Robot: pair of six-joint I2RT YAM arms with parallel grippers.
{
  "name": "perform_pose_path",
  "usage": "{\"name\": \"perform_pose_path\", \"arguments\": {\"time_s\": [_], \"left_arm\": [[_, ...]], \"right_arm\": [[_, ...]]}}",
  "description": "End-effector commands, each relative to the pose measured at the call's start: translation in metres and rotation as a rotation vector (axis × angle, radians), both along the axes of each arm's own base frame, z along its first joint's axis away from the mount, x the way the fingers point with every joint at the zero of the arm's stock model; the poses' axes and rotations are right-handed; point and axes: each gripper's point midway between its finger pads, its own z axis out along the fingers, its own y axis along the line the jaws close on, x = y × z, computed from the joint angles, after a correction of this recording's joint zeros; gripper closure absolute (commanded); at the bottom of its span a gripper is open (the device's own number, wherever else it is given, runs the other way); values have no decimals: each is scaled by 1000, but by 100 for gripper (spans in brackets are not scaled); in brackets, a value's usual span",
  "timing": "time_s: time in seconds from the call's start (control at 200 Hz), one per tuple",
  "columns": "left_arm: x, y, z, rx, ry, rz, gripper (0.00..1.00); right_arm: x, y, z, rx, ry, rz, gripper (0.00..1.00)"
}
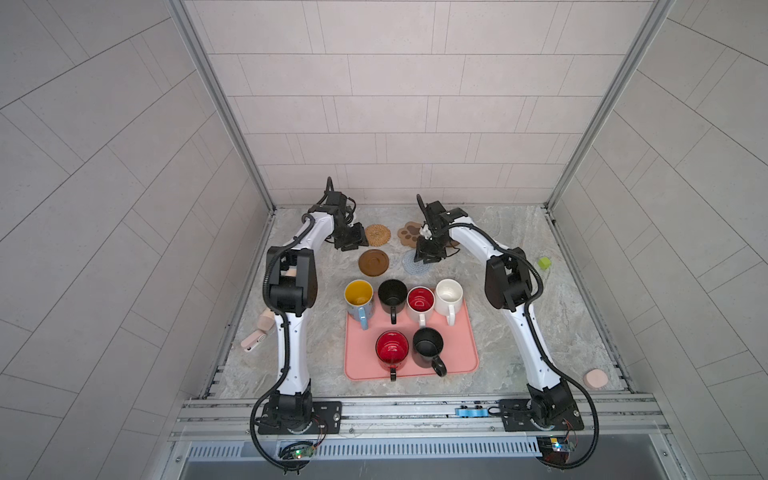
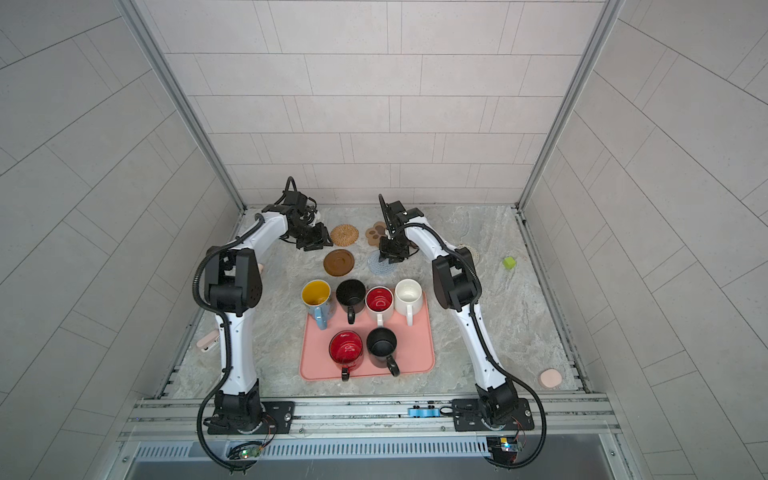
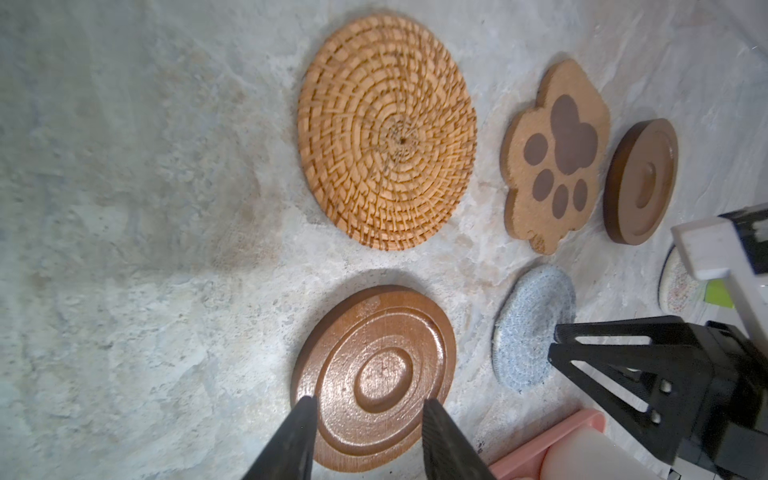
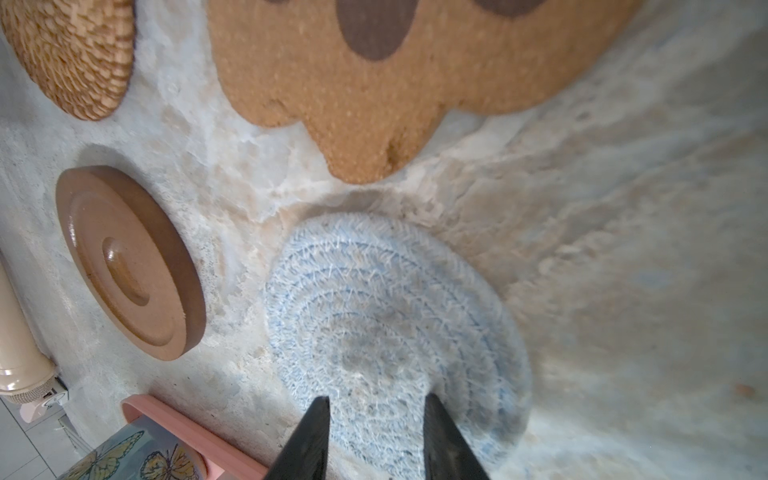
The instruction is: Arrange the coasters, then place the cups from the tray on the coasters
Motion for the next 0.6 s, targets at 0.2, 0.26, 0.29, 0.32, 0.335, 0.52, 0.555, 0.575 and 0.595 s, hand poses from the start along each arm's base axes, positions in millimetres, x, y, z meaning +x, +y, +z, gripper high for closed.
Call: {"name": "perform_pose_path", "arguments": {"time_s": [0.2,0.26,0.29,0.32,0.335,0.52,0.555,0.575,0.595], "left_arm": [[10,-8,-10,-14,3,-3,47],[11,-9,-11,-16,1,-6,46],[11,-9,-10,-17,2,-4,46],[11,-9,-11,-17,3,-4,46],[11,-9,-11,-16,3,-4,46],[13,-8,-9,-12,-7,-4,45],[13,-8,-9,-9,-7,-4,45],[14,-8,-9,-10,-8,-5,44],[14,-8,-9,-8,-8,-3,44]], "right_arm": [[-3,1,4,-24,5,7,57],[-1,2,7,-18,-1,3,57],[-1,1,8,-15,-3,1,57],[0,2,10,-12,-7,1,57],[0,3,11,-10,-7,2,57],[4,5,25,12,-33,-1,56],[5,5,29,17,-38,-3,56],[5,4,31,18,-41,-4,56],[6,3,34,21,-47,-6,56]]}}
